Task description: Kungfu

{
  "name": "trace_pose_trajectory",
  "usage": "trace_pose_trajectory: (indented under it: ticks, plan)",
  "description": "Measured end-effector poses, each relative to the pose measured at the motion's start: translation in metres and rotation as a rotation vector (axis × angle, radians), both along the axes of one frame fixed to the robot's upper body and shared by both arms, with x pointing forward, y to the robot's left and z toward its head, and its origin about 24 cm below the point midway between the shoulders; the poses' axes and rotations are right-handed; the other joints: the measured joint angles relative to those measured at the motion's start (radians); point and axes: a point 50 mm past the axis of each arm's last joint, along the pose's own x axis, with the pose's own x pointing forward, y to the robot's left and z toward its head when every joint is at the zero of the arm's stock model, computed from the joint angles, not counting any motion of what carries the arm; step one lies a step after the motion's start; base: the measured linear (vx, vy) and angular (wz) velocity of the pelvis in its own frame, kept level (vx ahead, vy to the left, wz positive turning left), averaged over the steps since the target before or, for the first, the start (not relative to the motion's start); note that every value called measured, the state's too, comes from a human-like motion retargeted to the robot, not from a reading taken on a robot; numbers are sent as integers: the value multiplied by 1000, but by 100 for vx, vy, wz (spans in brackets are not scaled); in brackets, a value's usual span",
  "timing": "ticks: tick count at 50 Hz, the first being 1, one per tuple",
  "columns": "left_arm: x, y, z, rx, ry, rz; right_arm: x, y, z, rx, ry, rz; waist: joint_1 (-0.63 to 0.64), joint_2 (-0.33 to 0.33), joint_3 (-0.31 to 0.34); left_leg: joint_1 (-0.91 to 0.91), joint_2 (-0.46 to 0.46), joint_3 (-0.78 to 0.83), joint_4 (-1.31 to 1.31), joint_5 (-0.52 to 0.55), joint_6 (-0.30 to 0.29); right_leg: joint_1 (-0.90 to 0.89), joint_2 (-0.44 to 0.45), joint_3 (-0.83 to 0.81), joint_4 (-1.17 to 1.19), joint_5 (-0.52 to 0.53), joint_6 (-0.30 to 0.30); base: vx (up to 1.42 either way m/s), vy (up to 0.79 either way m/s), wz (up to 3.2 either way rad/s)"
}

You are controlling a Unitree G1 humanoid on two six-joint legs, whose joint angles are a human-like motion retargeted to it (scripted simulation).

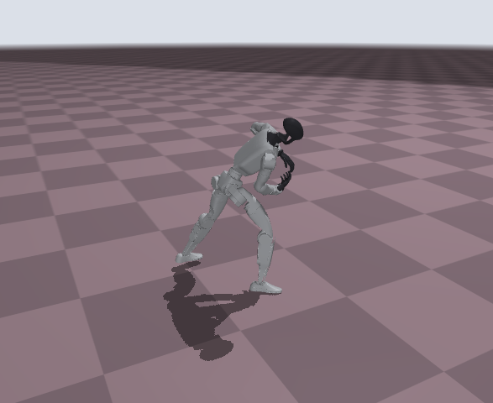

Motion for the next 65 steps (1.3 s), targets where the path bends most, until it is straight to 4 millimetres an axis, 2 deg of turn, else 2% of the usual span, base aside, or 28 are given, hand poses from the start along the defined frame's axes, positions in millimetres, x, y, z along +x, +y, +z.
trace_pose_trajectory:
  ticks: [6,12,15,17,20,21,22,23,24,25,27,29,30,32,35,37,40,44,48,52,53,55,57,58,61,63,65]
  plan:
    - [-9,13,-34,100,216,107,-10,6,-28,121,204,-120,-40,-12,-16,20,0,3,-26,17,0,17,-78,-160,8,61,-52,2,2,-5]
    - [-2,12,-39,44,233,95,5,-15,-28,56,140,-224,-100,-42,-60,63,32,31,-46,70,0,53,-107,-345,82,-56,-128,4,-28,-38]
    - [7,10,-32,-24,194,82,15,-27,-19,32,81,-249,-130,-55,-81,105,61,31,-43,170,0,62,-50,-322,119,-151,-136,15,-52,-70]
    - [14,6,-21,-91,138,55,21,-35,-12,16,40,-260,-143,-78,-98,139,75,40,-36,303,0,65,1,-291,141,-212,-159,17,-70,-113]
    - [25,2,7,-218,-76,25,31,-48,5,26,-38,-280,-157,-125,-100,200,123,65,-17,552,0,84,147,-201,131,-281,-166,15,-81,-171]
    - [28,-1,18,-273,-179,10,33,-53,11,40,-59,-294,-156,-139,-92,219,176,72,20,615,1,128,227,-201,106,-303,-183,21,-89,-221]
    - [31,-5,28,-332,-279,-13,36,-59,18,57,-81,-314,-156,-158,-85,229,211,73,69,677,23,171,297,-191,76,-318,-196,25,-88,-226]
    - [34,-12,39,-397,-375,-54,38,-67,26,81,-107,-345,-156,-187,-81,223,208,64,140,734,90,214,349,-160,36,-318,-199,28,-73,-223]
    - [37,-19,48,-469,-455,-97,39,-77,34,113,-131,-382,-153,-214,-77,209,173,1,209,745,102,257,399,-123,-3,-315,-196,29,-61,-227]
    - [41,-28,57,-546,-526,-144,39,-86,42,151,-153,-421,-147,-240,-73,191,122,-89,275,732,87,300,449,-82,-42,-309,-190,30,-53,-232]
    - [49,-46,71,-705,-587,-240,39,-107,63,244,-201,-498,-143,-291,-66,132,15,-197,437,578,36,388,524,-14,-115,-294,-180,32,-45,-212]
    - [58,-64,79,-862,-547,-327,35,-125,85,339,-256,-549,-162,-333,-67,62,-24,-194,551,459,11,475,575,20,-185,-278,-177,36,-43,-173]
    - [63,-74,82,-945,-502,-371,32,-134,96,383,-284,-567,-175,-353,-71,26,-17,-159,591,397,16,518,597,33,-221,-270,-176,40,-41,-172]
    - [70,-93,87,-1135,-346,-486,24,-146,117,463,-347,-595,-197,-385,-77,-48,18,-76,640,270,74,603,647,64,-292,-251,-176,42,-40,-197]
    - [77,-118,94,-1417,-21,-737,10,-158,146,583,-446,-632,-218,-425,-88,-153,56,14,639,137,150,725,726,126,-386,-224,-184,47,-37,-241]
    - [82,-132,94,-1582,241,-929,1,-162,162,672,-500,-646,-224,-438,-100,-213,57,29,571,106,149,795,774,181,-425,-215,-192,59,-31,-273]
    - [84,-153,88,-1733,560,-1196,-12,-161,180,829,-542,-622,-222,-452,-121,-276,70,43,395,108,165,886,831,293,-451,-209,-199,61,-16,-303]
    - [79,-169,86,-1820,725,-1374,-28,-155,193,1019,-546,-541,-211,-452,-120,-288,94,-38,93,145,165,986,885,502,-440,-224,-181,63,6,-321]
    - [69,-176,89,-1815,758,-1467,-42,-150,196,1139,-542,-476,-218,-438,-99,-250,145,-128,-126,145,175,1054,903,697,-386,-268,-153,71,32,-300]
    - [55,-179,85,-1753,769,-1562,-51,-146,189,1178,-534,-476,-249,-397,-81,-208,230,0,-146,144,203,1068,873,777,-298,-325,-109,67,54,-241]
    - [52,-180,84,-1747,770,-1570,-53,-147,187,1180,-534,-485,-259,-384,-74,-197,254,52,-122,150,188,1070,861,771,-280,-342,-104,80,72,-195]
    - [48,-180,81,-1752,765,-1580,-58,-149,184,1184,-538,-508,-256,-355,-64,-179,290,146,-64,239,156,1069,826,757,-251,-380,-79,87,76,-174]
    - [45,-178,76,-1769,766,-1571,-67,-158,179,1196,-561,-559,-277,-311,-66,-270,315,107,88,303,114,1049,793,675,-255,-379,-17,85,66,-91]
    - [45,-175,74,-1768,758,-1559,-73,-160,177,1203,-572,-575,-271,-307,-68,-335,290,36,188,292,107,1037,761,644,-256,-370,29,76,73,-116]
    - [50,-156,71,-1735,690,-1504,-81,-157,174,1194,-609,-603,-193,-313,-69,-350,281,82,280,229,116,1023,650,534,-282,-327,145,44,76,-121]
    - [53,-141,66,-1709,631,-1428,-82,-151,173,1164,-621,-611,-143,-313,-87,-388,269,80,364,170,120,1024,588,412,-316,-286,188,42,65,-30]
    - [57,-122,61,-1684,564,-1338,-82,-143,174,1122,-637,-595,-68,-326,-121,-408,248,90,399,144,127,1035,519,260,-351,-250,206,37,47,-10]
